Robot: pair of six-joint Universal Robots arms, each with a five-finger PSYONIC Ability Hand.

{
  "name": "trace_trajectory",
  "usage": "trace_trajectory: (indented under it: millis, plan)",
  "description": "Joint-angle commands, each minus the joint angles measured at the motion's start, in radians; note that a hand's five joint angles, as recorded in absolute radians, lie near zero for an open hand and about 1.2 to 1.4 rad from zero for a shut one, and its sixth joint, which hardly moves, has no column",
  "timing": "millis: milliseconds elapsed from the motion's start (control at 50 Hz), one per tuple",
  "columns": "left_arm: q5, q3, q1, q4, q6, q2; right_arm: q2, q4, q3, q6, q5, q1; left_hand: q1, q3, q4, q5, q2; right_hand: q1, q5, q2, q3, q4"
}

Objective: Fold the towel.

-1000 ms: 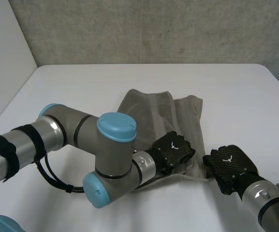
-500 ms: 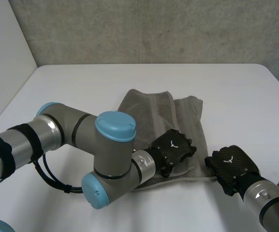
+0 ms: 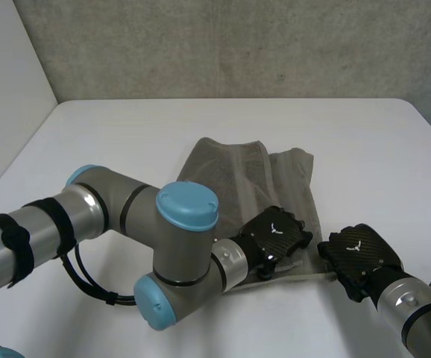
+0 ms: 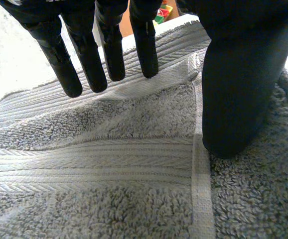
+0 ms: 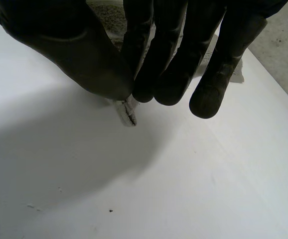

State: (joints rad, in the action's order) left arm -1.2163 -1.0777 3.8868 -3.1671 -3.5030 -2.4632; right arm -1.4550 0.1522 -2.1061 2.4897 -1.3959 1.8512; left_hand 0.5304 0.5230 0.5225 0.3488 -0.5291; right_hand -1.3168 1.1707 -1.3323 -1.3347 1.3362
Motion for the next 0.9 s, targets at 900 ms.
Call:
trace_trajectory:
  millis: [900]
  plan:
    - [-0.543, -0.680, 0.569, -0.260, 0.039, 0.544, 0.010, 0.007, 0.024, 0.003, -0.003, 0.008, 0.866, 0.873, 0.874, 0.873, -0.867, -0.079, 0.051, -0.064, -0.062, 0.060]
